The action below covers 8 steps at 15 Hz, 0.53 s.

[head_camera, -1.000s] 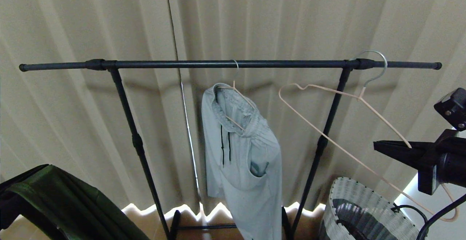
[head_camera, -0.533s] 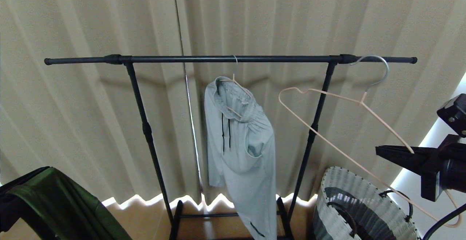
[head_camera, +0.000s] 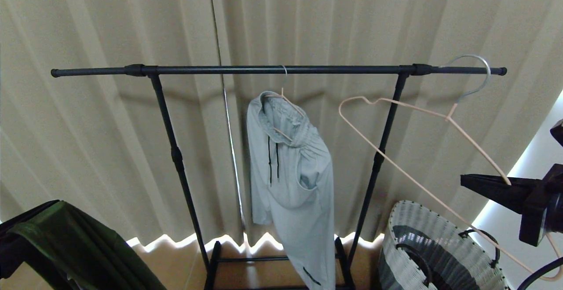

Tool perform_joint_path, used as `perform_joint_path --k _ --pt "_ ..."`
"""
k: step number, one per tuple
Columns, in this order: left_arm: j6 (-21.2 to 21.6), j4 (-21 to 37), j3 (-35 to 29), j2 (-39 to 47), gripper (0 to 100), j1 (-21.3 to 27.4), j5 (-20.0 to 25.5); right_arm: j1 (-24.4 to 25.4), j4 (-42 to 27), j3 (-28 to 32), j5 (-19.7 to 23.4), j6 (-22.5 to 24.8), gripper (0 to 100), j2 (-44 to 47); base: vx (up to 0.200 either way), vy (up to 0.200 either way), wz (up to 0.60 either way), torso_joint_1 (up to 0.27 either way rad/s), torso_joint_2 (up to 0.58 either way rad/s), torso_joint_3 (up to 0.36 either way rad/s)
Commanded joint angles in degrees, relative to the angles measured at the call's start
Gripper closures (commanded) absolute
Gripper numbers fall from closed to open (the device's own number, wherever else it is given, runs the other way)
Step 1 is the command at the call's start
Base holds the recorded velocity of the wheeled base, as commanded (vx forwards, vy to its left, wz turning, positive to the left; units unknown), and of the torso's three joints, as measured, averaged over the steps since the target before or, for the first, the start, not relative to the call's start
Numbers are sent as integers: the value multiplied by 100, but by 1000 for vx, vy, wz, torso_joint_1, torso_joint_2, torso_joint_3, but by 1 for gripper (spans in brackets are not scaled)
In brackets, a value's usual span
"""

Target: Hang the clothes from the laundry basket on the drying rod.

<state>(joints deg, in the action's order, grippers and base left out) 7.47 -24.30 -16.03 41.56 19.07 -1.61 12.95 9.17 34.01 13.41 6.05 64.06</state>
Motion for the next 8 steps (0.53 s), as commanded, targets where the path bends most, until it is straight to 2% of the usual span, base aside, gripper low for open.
perform_joint_path --k 1,2,5,6,8 --pt "0 13 -32 142 100 1 -6 243 94 0 4 -165 100 -104 0 0 0 0 0 0" --pt "0 241 -164 538 100 -8 -15 700 147 9 4 -534 100 -175 0 0 0 0 0 0" --pt "17 900 -937 1311 100 1 -76 1237 147 -26 4 -666 100 -157 0 0 0 0 0 0" --pt "17 1366 -1508 1610 100 1 -138 1553 147 -96 13 -860 100 -166 0 0 0 0 0 0" --pt "0 1823 -1965 1821 100 80 -155 1887 147 -246 13 -1132 100 -122 0 0 0 0 0 0"
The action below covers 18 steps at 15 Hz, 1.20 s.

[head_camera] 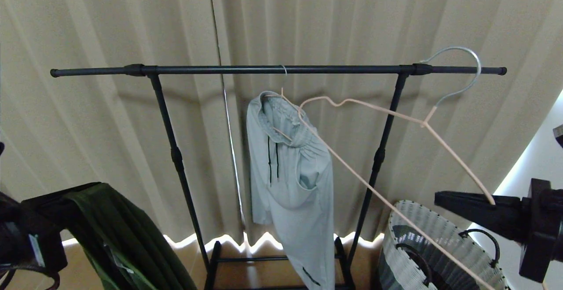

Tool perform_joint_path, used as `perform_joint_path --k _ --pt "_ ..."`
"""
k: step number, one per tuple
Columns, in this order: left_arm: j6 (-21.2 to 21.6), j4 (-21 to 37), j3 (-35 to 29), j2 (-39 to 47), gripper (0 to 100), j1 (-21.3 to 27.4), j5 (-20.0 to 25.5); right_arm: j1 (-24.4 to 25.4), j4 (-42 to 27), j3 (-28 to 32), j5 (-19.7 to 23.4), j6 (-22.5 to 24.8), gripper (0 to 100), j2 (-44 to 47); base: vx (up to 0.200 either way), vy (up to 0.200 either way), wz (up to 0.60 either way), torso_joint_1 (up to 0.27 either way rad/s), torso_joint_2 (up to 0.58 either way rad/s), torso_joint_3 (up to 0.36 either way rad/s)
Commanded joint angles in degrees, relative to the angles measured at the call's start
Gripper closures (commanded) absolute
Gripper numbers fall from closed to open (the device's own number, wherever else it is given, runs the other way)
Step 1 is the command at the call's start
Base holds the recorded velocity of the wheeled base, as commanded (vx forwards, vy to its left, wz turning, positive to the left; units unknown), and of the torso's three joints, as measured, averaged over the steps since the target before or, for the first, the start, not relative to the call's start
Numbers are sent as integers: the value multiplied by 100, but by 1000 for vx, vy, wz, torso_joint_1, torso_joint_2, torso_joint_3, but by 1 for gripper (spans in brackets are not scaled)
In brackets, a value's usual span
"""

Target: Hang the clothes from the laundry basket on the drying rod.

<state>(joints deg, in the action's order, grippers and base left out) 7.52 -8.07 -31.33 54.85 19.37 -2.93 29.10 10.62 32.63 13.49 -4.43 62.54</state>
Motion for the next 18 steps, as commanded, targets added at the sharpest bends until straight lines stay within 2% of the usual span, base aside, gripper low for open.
perform_joint_path --k 1,2,4,7,9,11,18 --pt "-31 368 -620 615 100 128 -33 456 10 -161 13 -164 100 92 0 0 0 0 0 0" --pt "-119 649 -1068 1002 100 181 -41 720 134 -161 30 -182 100 408 0 0 0 0 0 0" --pt "-321 719 -1560 1661 100 216 -261 852 678 -178 48 -173 100 813 0 0 0 0 0 0" --pt "-585 710 -2123 2522 100 533 -1008 1186 933 -143 197 -173 100 1094 0 0 0 0 0 0" --pt "-717 640 -2536 3129 100 638 -1738 1291 933 -143 672 -173 100 1085 0 0 0 0 0 0" --pt "-963 517 -2808 3480 100 682 -2212 1441 933 -126 742 -173 100 1103 0 0 0 0 0 0" --pt "-1086 376 -2835 3515 100 1183 -2283 1590 1048 59 874 -173 100 1551 0 0 0 0 0 0"
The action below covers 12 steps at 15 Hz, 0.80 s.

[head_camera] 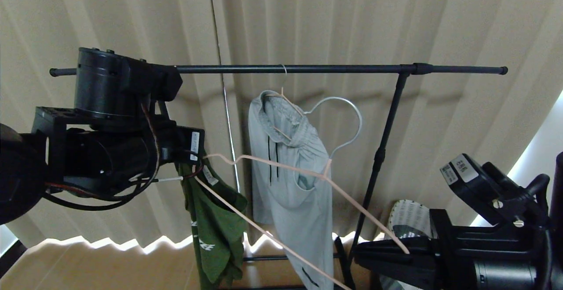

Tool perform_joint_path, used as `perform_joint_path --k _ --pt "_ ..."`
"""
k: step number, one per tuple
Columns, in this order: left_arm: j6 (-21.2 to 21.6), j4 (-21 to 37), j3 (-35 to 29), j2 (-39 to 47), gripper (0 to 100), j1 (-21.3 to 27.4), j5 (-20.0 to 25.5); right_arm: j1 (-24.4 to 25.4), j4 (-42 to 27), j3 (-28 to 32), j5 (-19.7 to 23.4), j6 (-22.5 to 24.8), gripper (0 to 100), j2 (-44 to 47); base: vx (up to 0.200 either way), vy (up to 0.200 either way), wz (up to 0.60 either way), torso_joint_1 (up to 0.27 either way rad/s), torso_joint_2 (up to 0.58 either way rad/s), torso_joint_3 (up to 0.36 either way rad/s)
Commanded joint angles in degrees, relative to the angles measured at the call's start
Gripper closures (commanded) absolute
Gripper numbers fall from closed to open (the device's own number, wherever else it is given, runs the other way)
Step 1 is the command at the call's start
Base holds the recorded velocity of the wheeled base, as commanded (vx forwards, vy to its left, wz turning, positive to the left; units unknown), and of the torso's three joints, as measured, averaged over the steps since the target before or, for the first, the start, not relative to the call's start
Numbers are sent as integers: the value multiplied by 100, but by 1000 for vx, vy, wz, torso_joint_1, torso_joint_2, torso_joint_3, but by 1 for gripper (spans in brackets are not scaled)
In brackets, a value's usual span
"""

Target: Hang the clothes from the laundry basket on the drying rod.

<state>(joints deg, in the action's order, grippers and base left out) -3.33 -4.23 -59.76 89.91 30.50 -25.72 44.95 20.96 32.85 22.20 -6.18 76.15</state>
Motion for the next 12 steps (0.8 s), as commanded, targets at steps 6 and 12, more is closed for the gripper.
perform_joint_path --k 6,12 --pt "8 -8 34 -122 100 114 -29 -12 532 98 -5 20 100 602 0 0 0 0 0 0" --pt "-10 -16 193 -281 100 448 -284 -65 541 274 -49 12 100 813 0 0 0 0 0 0"
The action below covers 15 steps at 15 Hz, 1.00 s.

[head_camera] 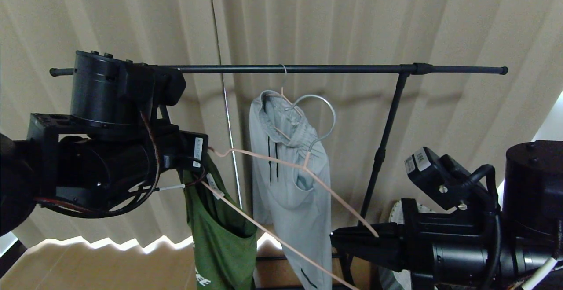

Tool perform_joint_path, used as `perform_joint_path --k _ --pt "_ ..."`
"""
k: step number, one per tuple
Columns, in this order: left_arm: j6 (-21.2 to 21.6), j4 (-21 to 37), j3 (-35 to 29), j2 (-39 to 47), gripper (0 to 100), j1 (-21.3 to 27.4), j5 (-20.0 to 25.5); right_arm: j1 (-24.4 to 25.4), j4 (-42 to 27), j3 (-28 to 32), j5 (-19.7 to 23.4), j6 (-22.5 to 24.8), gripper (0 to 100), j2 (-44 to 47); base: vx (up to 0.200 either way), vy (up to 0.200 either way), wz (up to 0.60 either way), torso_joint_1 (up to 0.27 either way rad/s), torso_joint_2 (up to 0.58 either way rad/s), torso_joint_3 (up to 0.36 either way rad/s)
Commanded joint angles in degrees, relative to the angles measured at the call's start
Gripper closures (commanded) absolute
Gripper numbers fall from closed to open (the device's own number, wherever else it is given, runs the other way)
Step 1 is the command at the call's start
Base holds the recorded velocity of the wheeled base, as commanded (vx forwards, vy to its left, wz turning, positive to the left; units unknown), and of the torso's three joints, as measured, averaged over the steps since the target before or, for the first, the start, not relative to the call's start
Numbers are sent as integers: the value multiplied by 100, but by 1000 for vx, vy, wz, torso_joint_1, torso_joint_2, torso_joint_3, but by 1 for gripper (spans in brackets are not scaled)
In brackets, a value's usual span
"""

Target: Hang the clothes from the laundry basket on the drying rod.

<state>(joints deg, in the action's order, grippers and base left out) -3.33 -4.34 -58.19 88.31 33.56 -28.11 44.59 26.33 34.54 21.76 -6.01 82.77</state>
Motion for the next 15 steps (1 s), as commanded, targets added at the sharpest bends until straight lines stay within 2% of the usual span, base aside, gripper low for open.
perform_joint_path --k 1,5,9,14,15 --pt "-36 3 44 -200 100 256 -107 -118 4 238 4 3 100 310 0 0 0 0 0 0" --pt "-45 30 79 -455 100 617 -107 -179 30 598 4 -5 100 819 0 0 0 0 0 0" --pt "-36 3 158 -657 100 1258 25 -179 30 844 4 3 100 1083 0 0 0 0 0 0" --pt "8 -5 308 -789 100 1329 974 -188 30 932 -5 3 100 1180 0 0 0 0 0 0" --pt "-1 -5 317 -886 100 1329 1291 -188 30 950 -5 3 100 1171 0 0 0 0 0 0"
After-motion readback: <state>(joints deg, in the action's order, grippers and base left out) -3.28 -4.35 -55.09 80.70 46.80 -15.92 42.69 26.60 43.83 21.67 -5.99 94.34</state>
